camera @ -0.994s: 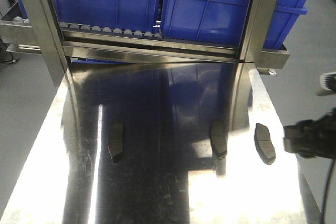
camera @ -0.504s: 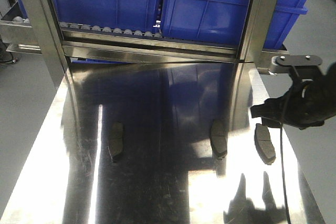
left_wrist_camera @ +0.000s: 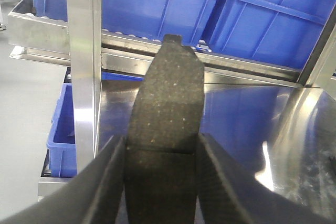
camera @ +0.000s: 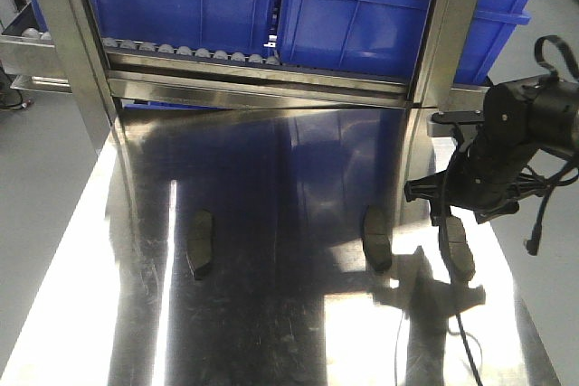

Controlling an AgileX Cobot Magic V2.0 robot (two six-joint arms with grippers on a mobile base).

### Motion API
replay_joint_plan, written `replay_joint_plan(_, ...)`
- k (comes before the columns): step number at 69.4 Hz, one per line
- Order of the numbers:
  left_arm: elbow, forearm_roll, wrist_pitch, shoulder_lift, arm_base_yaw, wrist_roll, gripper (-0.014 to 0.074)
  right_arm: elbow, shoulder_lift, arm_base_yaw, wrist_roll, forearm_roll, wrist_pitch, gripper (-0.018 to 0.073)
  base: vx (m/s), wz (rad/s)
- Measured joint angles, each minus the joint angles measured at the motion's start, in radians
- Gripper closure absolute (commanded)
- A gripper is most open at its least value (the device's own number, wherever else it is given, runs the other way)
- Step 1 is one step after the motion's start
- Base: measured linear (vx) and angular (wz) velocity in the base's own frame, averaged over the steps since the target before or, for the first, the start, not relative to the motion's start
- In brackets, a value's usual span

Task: Move and align brake pads A on conveyor
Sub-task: 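Lower the right gripper and close it on the brake pad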

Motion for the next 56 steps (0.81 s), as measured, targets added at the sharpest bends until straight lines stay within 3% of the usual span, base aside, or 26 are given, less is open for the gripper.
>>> replay_joint_plan(36, 0.000, 0.000, 0.000, 0.000, 0.000, 0.000, 0.0603, -0.052, 0.118, 0.000, 0.000, -0.015, 0.078, 0.0122, 0.00, 0.00)
replay_joint_plan(42, 0.000, 0.000, 0.000, 0.000, 0.000, 0.000, 0.0603, -0.052, 0.118, 0.000, -0.004, -0.014, 0.078, 0.0190, 0.00, 0.00)
replay_joint_plan(56, 0.000, 0.000, 0.000, 0.000, 0.000, 0.000, 0.0603, -0.052, 0.118, 0.000, -0.006, -0.004, 0.096, 0.0483, 0.00, 0.00)
